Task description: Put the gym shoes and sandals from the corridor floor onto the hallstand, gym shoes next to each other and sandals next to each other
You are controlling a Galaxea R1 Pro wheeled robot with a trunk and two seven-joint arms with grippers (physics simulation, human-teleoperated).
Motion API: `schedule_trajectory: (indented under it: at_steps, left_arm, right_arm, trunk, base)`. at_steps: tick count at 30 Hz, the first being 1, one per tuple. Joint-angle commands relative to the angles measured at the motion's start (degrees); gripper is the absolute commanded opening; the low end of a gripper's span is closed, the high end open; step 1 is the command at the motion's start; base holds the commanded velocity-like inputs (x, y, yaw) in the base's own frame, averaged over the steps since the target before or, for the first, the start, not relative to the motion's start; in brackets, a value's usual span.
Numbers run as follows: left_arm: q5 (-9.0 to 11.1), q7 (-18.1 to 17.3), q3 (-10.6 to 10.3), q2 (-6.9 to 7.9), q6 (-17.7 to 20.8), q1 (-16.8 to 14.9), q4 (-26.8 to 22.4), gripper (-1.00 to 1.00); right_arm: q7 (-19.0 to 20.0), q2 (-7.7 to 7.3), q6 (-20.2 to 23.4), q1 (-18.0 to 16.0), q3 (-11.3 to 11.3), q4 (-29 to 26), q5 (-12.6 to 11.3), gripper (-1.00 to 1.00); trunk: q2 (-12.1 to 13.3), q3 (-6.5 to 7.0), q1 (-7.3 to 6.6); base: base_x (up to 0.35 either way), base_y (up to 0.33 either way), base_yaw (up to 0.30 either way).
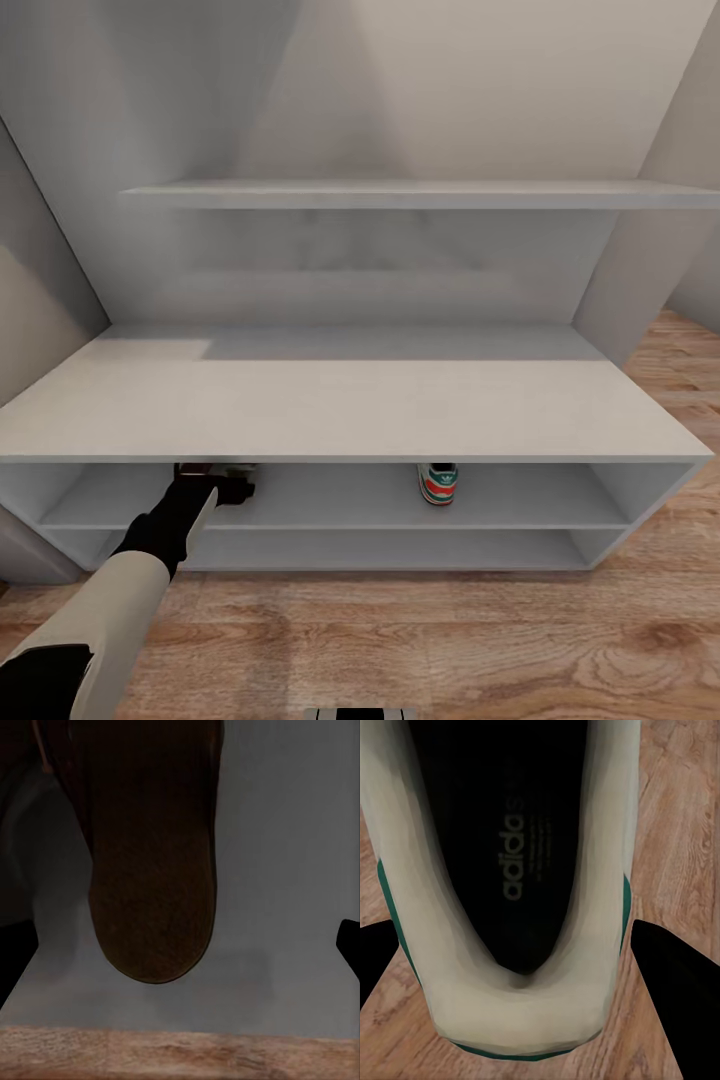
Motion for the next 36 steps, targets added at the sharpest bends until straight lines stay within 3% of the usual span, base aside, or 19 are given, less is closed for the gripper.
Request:
schedule_trajectory:
  at_steps: [1, 6, 16, 25, 36]
  left_arm:
    - [-0.5, -0.2, 0.1, -0.03, 0.3, 0.0, -0.1, 1.0]
    - [-0.4, -0.2, 0.1, -0.05, 0.2, 0.1, -0.1, 1.0]
    - [-0.4, -0.2, 0.1, -0.08, 0.1, 0.1, -0.1, 1.0]
    - [-0.5, -0.1, 0.1, -0.13, 0.1, 0.1, -0.1, 1.0]
    - [-0.3, -0.1, 0.1, -0.12, -0.5, 0.5, -0.1, 1.0]
  right_arm:
    - [-0.1, -0.01, -0.2, 0.0, 0.0, 0.0, -0.4, -1.0]
    - [-0.1, -0.01, -0.2, 0.0, 0.0, 0.0, -0.4, -1.0]
    - [-0.1, -0.01, -0.2, 0.0, 0.0, 0.0, -0.4, -1.0]
    - [-0.1, -0.01, -0.3, 0.0, 0.0, 0.0, -0.4, -1.0]
    - [-0.1, 0.06, -0.2, 0.0, 0.1, 0.0, -0.4, -1.0]
  trunk:
    - [0.0, -0.04, -0.01]
    - [0.0, -0.04, -0.01]
    - [0.0, -0.04, -0.01]
    - [0.0, -0.04, -0.01]
    - [0.0, -0.04, -0.01]
  base:
    - [0.0, 0.0, 0.0]
    - [-0.087, 0.0, 0.0]
    - [-0.315, -0.031, 0.0]
    - [-0.277, -0.186, 0.0]
    - [-0.064, -0.263, 0.0]
